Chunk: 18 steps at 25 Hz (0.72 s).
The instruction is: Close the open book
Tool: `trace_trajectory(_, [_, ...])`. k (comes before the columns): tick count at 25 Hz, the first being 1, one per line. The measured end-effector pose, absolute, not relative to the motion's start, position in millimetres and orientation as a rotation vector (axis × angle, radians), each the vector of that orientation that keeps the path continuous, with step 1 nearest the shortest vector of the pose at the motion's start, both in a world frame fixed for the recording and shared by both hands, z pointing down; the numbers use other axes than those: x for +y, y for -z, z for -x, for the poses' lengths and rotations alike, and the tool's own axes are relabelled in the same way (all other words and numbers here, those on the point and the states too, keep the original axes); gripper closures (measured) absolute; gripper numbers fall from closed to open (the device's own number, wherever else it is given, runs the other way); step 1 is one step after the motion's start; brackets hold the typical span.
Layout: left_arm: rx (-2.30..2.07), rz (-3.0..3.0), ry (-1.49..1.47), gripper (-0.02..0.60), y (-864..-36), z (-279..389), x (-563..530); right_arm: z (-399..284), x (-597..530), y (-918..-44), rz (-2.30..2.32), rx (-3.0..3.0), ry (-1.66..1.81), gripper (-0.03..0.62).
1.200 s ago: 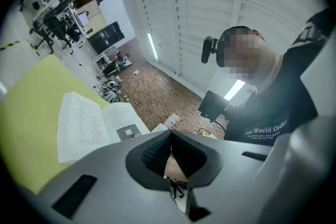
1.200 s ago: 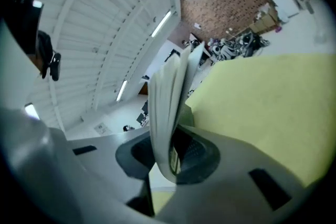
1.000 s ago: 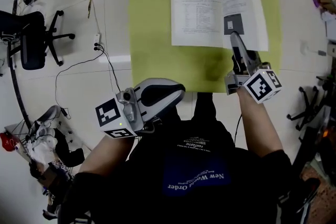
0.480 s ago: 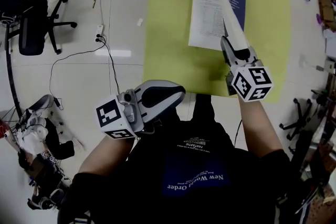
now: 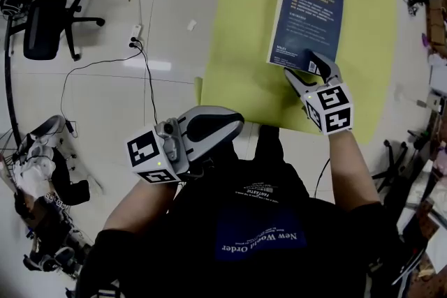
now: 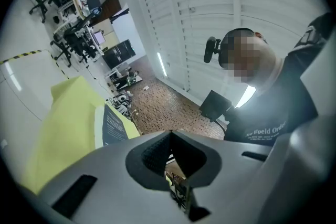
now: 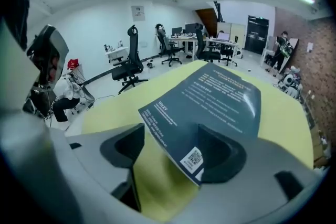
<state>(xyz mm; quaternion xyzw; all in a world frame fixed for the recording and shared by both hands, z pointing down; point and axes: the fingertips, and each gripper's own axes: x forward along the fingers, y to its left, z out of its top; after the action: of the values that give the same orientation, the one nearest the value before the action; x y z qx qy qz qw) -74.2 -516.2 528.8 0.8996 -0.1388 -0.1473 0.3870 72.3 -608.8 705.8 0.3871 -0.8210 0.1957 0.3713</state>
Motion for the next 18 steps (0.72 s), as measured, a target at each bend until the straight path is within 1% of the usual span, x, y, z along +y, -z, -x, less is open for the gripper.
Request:
trace_trajectory(4, [-0.362,-2.294,0.384,0.575,-522,80,-516,-72,-609,-707,-0.963,-2.092,-0.538,0.301])
trace_trajectory(9, [-0.382,-2.326,0.386,0.575,-500,83,-518,-71,-611,-687,-0.975,-2.194,-0.687,0.301])
trace_trajectory(13, [-0.438,-2.339,0.373,0.575,-478,89,-527,-62,-611,-631,-1.008,-2.356,-0.665,0.301])
trace_trajectory(18, [-0.467,-2.421,0.374,0.575,-430,89,-547,-64,-617,-530,-1.046,-2.579,-0.637,0.301])
